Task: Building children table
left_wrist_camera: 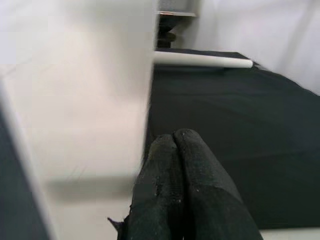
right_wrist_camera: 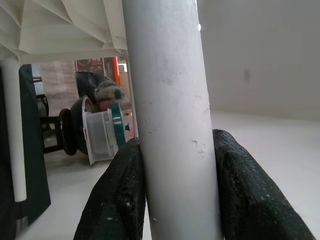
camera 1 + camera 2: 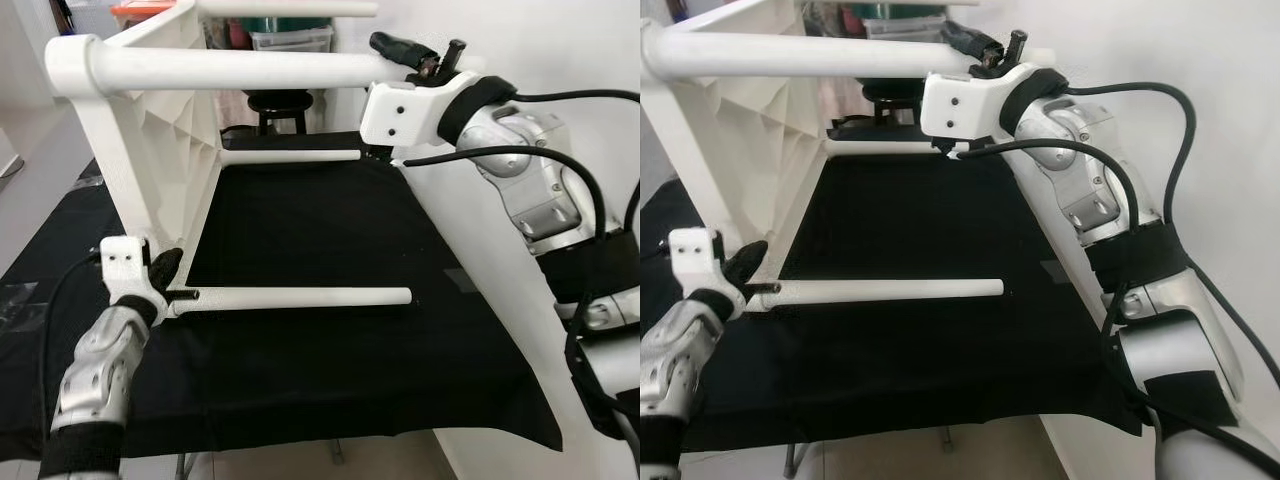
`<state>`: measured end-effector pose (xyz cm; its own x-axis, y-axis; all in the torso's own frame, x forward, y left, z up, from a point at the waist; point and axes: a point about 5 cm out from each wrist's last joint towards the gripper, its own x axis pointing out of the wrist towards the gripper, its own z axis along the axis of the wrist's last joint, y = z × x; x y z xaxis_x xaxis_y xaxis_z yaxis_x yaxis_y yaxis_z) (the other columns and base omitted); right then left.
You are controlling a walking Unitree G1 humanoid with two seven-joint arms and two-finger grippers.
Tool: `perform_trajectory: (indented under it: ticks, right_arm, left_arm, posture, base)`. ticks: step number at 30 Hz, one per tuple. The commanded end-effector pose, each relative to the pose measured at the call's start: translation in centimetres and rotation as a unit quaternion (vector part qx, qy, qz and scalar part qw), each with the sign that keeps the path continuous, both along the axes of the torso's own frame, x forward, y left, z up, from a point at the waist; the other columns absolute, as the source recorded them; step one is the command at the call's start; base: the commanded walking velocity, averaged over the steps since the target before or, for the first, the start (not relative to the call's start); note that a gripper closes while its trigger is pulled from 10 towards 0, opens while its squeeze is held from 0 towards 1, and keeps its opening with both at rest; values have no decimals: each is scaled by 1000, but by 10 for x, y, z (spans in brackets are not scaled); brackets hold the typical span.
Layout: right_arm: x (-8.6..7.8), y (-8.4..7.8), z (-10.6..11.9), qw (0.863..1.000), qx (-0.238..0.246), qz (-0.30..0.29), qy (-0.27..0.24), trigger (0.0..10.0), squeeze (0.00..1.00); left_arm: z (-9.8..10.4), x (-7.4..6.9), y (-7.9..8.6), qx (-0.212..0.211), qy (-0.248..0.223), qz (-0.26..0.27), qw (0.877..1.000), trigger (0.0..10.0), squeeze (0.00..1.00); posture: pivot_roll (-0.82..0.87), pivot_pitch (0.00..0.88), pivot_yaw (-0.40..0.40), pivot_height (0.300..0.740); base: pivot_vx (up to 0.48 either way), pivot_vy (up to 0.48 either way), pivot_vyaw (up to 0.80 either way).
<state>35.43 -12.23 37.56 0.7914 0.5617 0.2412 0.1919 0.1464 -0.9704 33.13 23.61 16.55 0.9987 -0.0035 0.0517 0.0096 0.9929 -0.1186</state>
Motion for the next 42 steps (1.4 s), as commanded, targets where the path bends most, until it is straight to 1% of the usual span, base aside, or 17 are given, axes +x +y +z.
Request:
perform_trajectory:
  ticks: [1, 10, 20, 21, 22, 23, 24, 25, 26, 27, 31, 33, 34, 38, 39, 40, 42]
  right_arm:
    - [-5, 1, 9, 1000, 23, 15, -10, 0, 0]
    - [-6, 3, 10, 999, 27, 20, -9, 0, 0]
    - [-9, 2, 13, 999, 28, 22, -9, 0, 0]
    - [-7, -4, 13, 999, 36, 7, -6, 0, 0]
    - [-7, -4, 13, 999, 36, 7, -6, 0, 0]
    - [-2, -25, 12, 997, 62, -40, 2, 0, 0]
    - [-2, -25, 12, 997, 62, -40, 2, 0, 0]
    - [4, -48, 9, 992, 92, -90, 11, 0, 0]
    - [4, -48, 9, 992, 92, -90, 11, 0, 0]
    - [10, -83, -1, 975, 141, -168, 30, 0, 0]
    - [12, -91, -6, 968, 165, -184, 38, 0, 0]
    - [19, -101, -26, 951, 221, -204, 71, 0, 0]
    - [19, -101, -26, 951, 221, -204, 71, 0, 0]
    - [33, -84, -88, 880, 395, -173, 201, 0, 0]
    - [33, -84, -88, 880, 395, -173, 201, 0, 0]
    - [34, -76, -103, 861, 421, -168, 229, 0, 0]
    - [34, -76, -103, 861, 421, -168, 229, 0, 0]
  left_arm:
    - [-3, 4, 4, 2, 12, -6, 1000, 10000, 0]
    - [-9, 23, -9, 12, 48, -77, 996, 10000, 0]
    - [-20, 33, 12, -7, 86, -23, 996, 10000, 0]
    - [-17, 31, 34, -7, 82, 28, 996, 10000, 0]
    - [-17, 31, 34, -7, 82, 28, 996, 10000, 0]
    - [0, 21, 77, -1, 59, 104, 993, 10000, 0]
    - [0, 21, 77, -1, 59, 104, 993, 10000, 0]
    - [23, 8, 117, 10, 31, 169, 985, 10000, 0]
    - [23, 8, 117, 10, 31, 169, 985, 10000, 0]
    - [72, -16, 168, 43, -24, 236, 970, 10000, 0]
    - [91, -22, 177, 59, -43, 244, 967, 10000, 0]
    - [153, -28, 185, 114, -102, 237, 959, 10000, 0]
    - [153, -28, 185, 114, -102, 237, 959, 10000, 0]
    - [248, -29, 161, 201, -195, 180, 943, 10000, 0]
    - [248, -29, 161, 201, -195, 180, 943, 10000, 0]
    - [262, -28, 153, 213, -209, 165, 940, 10000, 0]
    - [262, -28, 153, 213, -209, 165, 940, 10000, 0]
  posture:
    - [-123, 0, -14, 740]
    - [-144, 8, -4, 740]
    - [-167, 20, 9, 740]
    - [-169, 23, 14, 740]
    - [-169, 23, 14, 740]
    - [-146, 15, 14, 740]
    - [-146, 15, 14, 740]
    - [-134, 12, 14, 740]
    - [-134, 12, 14, 740]
    - [-110, 6, 9, 740]
    - [-96, 5, 9, 740]
    - [-48, 0, 9, 740]
    - [-48, 0, 9, 740]
    - [-1, 0, 9, 740]
    - [-1, 0, 9, 740]
    - [3, 0, 9, 740]
    - [3, 0, 9, 740]
  base:
    - [0, 0, 0]
    - [0, 0, 0]
    - [0, 0, 0]
    - [0, 0, 0]
    - [0, 0, 0]
    - [0, 0, 0]
    - [0, 0, 0]
    - [0, 0, 0]
    - [0, 0, 0]
    - [0, 0, 0]
    - [0, 0, 0]
    - [0, 0, 0]
    - [0, 0, 0]
    - [0, 0, 0]
    - [0, 0, 0]
    - [0, 0, 0]
    - [0, 0, 0]
